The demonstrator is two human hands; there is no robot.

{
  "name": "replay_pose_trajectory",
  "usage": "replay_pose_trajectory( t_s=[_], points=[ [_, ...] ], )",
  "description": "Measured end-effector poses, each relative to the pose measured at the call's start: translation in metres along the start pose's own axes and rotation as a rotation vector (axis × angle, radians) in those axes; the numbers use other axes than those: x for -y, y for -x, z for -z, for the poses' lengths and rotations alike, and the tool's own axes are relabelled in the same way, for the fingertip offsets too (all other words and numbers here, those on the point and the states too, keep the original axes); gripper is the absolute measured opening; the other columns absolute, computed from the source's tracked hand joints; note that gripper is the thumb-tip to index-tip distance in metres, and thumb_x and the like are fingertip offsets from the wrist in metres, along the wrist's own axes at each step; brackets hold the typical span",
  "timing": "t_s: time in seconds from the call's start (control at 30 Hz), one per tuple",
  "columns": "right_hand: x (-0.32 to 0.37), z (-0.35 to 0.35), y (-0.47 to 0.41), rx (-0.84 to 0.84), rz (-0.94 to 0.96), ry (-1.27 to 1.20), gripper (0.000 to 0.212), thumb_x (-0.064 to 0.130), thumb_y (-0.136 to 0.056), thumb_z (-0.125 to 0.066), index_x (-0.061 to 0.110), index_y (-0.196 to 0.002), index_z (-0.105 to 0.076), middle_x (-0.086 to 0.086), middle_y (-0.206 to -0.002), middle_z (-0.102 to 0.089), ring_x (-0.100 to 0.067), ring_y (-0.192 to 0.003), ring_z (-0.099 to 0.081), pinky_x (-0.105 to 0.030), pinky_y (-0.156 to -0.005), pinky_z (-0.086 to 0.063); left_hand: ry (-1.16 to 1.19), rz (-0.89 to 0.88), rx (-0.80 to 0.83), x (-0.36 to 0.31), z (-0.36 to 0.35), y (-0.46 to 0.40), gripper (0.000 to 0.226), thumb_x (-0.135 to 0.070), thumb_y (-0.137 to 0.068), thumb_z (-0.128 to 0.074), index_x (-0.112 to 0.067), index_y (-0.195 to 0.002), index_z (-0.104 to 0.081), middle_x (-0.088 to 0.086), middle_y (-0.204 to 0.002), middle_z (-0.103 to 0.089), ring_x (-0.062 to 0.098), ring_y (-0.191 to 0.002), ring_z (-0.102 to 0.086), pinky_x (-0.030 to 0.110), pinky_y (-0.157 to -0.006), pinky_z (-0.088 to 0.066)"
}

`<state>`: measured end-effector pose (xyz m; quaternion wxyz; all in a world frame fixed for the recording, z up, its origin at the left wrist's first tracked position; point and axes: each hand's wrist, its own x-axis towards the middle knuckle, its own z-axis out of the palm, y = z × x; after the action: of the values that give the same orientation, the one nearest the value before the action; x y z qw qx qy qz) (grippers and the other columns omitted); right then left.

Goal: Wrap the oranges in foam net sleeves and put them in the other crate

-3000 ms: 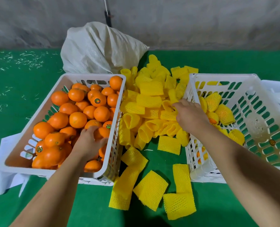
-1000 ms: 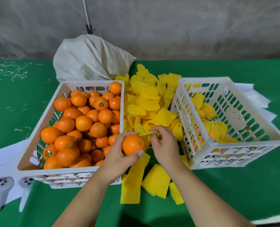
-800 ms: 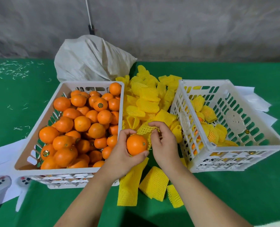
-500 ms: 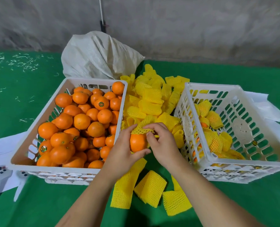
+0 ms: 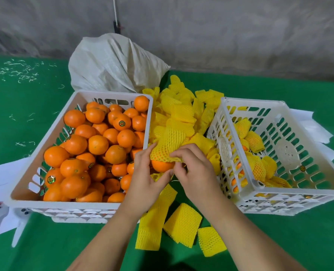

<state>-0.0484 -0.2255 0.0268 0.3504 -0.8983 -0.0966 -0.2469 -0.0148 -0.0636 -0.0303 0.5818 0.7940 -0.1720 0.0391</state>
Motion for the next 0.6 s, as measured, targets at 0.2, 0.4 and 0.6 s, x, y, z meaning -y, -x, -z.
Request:
replay_pose_trajectory(
  t_s=[0.2, 0.4, 0.6],
  points=[
    [0.016, -0.011, 0.013, 0.068, 0.009, 0.047, 0.031, 0.021, -0.091, -0.063, 0.021, -0.122, -0.065, 0.000, -0.120, -0.048, -0.023, -0.113, -0.048, -0.034, -0.085, -0.051, 0.331, 0.139, -0.071, 0.009, 0.005, -0.006, 0.058, -0.029, -0.080, -0.078, -0.048, -0.131, -0.058, -0.005, -0.116, -0.073, 0.016, -0.102, -0.072, 0.033, -0.082, -0.061],
    [0.012, -0.002, 0.009, 0.073, -0.014, -0.060, 0.038, 0.027, -0.094, -0.064, 0.025, -0.132, -0.065, 0.003, -0.125, -0.042, -0.019, -0.118, -0.048, -0.028, -0.094, -0.048, 0.299, 0.176, -0.029, 0.003, 0.004, -0.005, 0.052, -0.060, -0.092, -0.069, -0.040, -0.138, -0.058, -0.004, -0.118, -0.073, 0.022, -0.100, -0.072, 0.056, -0.079, -0.060],
    [-0.004, 0.013, 0.008, -0.013, -0.068, -0.169, 0.032, 0.015, -0.101, -0.056, 0.021, -0.129, -0.069, 0.009, -0.123, -0.047, -0.003, -0.117, -0.052, -0.013, -0.089, -0.047, 0.297, 0.109, 0.196, -0.006, 0.009, 0.001, 0.067, -0.052, -0.096, -0.074, -0.037, -0.155, -0.044, -0.005, -0.143, -0.063, 0.021, -0.130, -0.063, 0.037, -0.102, -0.055]
  ],
)
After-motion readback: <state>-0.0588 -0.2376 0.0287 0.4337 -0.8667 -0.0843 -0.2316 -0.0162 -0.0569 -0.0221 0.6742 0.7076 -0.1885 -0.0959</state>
